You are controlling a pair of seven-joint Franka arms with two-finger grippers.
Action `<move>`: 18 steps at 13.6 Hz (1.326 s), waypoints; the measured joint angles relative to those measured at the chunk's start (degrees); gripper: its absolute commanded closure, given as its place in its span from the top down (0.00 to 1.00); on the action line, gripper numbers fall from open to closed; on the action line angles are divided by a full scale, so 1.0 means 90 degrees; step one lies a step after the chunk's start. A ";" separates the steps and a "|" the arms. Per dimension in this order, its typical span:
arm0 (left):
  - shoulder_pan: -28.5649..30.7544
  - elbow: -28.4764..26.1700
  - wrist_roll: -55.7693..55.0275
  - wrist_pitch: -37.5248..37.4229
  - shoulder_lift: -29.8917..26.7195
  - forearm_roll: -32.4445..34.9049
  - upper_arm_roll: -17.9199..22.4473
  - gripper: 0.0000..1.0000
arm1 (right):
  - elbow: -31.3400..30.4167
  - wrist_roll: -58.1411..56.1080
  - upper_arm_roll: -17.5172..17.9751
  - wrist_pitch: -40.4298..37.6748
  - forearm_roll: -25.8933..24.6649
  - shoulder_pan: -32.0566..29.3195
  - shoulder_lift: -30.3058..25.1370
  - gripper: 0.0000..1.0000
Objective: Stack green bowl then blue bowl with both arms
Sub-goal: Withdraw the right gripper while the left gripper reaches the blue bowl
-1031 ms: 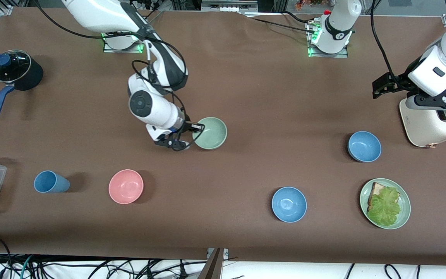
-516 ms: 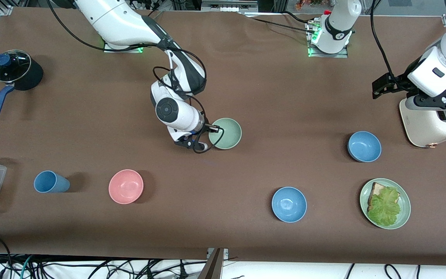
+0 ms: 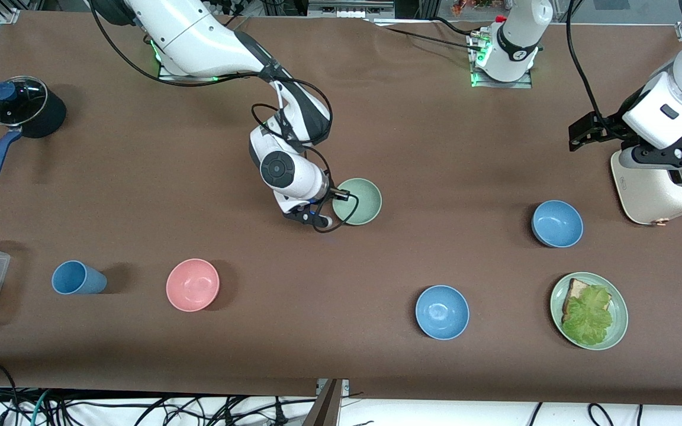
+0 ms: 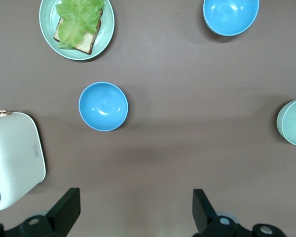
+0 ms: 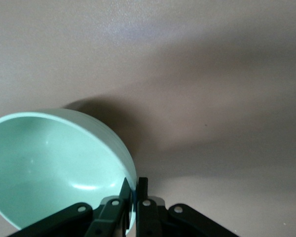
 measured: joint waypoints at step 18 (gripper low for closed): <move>0.0000 0.0013 0.0000 0.0037 0.0185 0.0000 0.0001 1.00 | 0.1002 -0.5022 -0.1769 -0.3202 -0.1046 -0.1351 -0.1361 0.99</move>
